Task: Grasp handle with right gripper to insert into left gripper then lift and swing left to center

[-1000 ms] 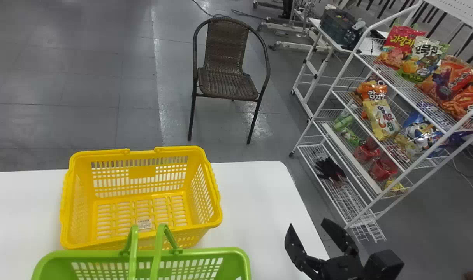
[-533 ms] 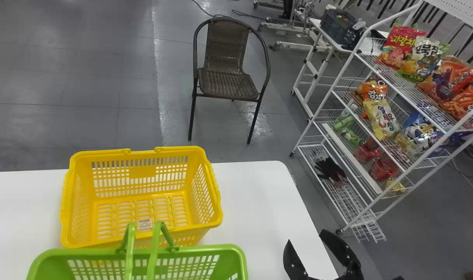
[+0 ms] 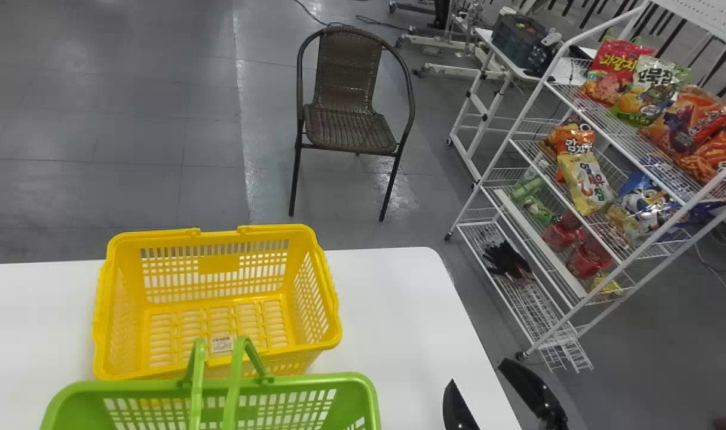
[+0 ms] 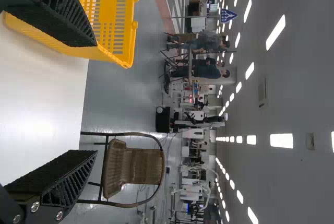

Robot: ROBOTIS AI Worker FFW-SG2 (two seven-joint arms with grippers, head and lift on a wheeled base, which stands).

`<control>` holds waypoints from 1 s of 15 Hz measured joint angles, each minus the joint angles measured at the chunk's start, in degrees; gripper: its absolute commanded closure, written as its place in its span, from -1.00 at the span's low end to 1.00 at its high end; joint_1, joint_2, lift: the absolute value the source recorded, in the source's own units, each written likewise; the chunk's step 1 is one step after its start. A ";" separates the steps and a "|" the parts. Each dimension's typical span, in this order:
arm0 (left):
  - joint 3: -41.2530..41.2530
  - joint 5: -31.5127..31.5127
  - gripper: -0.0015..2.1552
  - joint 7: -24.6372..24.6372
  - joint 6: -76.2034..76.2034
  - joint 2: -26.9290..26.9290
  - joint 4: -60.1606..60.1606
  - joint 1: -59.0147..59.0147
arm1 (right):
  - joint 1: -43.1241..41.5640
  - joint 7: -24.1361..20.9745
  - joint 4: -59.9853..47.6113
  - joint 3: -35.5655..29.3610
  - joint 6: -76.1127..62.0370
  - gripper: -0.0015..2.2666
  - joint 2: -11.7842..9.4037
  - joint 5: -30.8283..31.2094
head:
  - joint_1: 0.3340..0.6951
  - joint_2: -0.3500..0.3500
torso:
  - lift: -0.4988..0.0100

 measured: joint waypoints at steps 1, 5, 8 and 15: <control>0.00 0.03 0.94 -0.02 0.00 0.01 0.00 0.00 | 0.00 0.00 -0.03 0.06 -0.01 -0.93 0.00 0.00 | 1.00 -1.00 | 0.96; 0.00 0.17 0.94 -0.09 0.00 0.09 0.00 0.05 | 0.00 0.00 -0.07 0.33 -0.01 -0.93 0.00 -0.01 | 1.00 -1.00 | 0.96; 0.00 0.18 0.94 -0.08 0.00 0.09 0.00 0.15 | 0.00 0.00 -0.07 0.37 -0.01 -0.93 0.00 -0.01 | 1.00 -1.00 | 0.96; -0.09 0.27 0.94 0.01 0.00 0.09 -0.02 0.32 | 0.00 0.00 -0.27 0.51 -0.01 -0.93 0.00 0.01 | 1.00 -1.00 | 0.96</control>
